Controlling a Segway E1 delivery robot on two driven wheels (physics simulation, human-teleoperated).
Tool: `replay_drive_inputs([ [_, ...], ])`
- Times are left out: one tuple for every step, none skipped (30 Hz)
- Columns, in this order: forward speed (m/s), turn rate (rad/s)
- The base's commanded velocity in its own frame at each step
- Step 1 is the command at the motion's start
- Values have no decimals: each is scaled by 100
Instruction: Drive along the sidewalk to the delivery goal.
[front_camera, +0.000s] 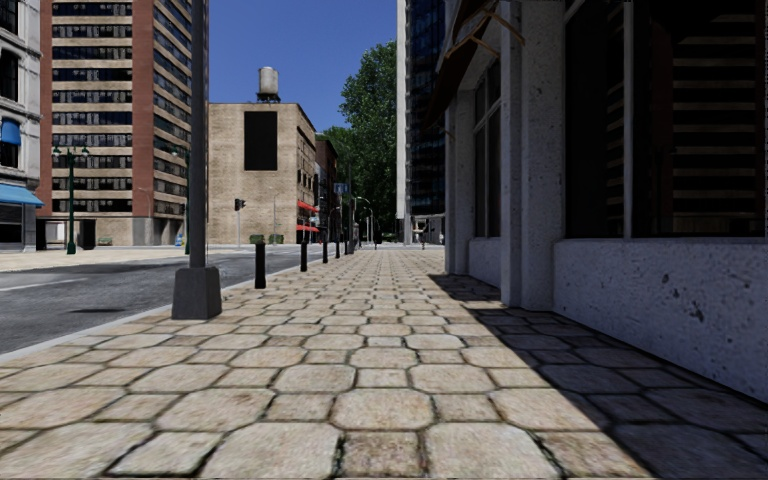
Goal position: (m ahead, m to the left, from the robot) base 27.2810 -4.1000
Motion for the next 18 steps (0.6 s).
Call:
replay_drive_inputs([
  [200, 0],
  [200, 0],
  [200, 0],
  [200, 0],
  [200, 0],
  [200, 0],
  [200, 0],
  [200, 0],
  [200, 0],
  [200, 0],
  [200, 0],
  [200, 0],
  [200, 0],
  [200, 0],
  [200, 0],
  [200, 0],
  [200, 0],
  [200, 0],
])
